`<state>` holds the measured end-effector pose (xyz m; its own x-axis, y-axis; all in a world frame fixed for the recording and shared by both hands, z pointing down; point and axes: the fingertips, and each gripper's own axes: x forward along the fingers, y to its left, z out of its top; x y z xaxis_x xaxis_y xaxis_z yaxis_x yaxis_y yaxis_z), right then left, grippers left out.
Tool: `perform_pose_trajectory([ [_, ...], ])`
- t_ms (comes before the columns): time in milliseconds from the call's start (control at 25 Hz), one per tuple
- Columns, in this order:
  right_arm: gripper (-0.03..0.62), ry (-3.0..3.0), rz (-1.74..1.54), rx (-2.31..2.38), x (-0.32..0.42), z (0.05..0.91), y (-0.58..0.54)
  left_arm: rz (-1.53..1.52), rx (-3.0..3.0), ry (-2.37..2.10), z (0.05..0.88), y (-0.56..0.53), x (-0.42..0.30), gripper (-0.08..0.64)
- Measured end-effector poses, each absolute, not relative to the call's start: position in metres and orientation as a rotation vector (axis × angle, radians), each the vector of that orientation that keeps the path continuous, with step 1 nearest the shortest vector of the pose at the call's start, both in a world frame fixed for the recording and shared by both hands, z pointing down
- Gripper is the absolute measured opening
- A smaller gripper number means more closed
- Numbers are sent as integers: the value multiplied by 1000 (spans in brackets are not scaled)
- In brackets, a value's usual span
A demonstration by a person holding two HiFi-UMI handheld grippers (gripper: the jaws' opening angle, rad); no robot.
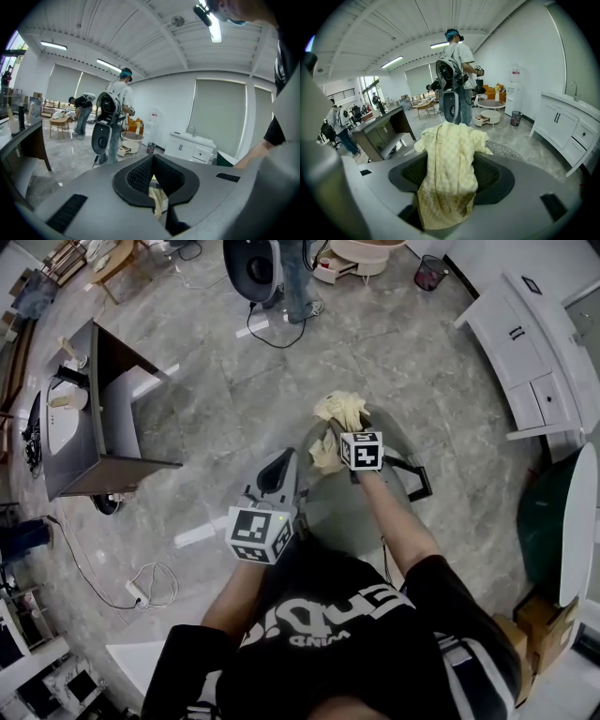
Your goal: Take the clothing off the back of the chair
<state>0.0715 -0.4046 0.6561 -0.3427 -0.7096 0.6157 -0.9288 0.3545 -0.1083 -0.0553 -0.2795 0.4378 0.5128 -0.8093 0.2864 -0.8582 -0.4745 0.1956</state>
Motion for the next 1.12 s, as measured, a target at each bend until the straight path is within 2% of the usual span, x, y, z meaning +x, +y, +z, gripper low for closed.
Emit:
perform_pose_trajectory([
  [80, 282, -2153, 627, 1415, 71, 656, -404, 221, 2438, -1396, 440, -278, -57, 15],
  [280, 187, -2144, 626, 1402, 69, 656, -403, 218, 2427, -1393, 442, -278, -58, 15],
  [360, 167, -2138, 616, 1400, 69, 654, -403, 217, 2423, -1393, 443, -277, -59, 15],
  [720, 153, -2148, 609, 1403, 70, 632, -405, 203, 2420, -1396, 443, -273, -60, 15],
  [1120, 153, -2300, 472, 1488, 73, 508, -432, 159, 2446, -1376, 436, -268, -51, 15],
])
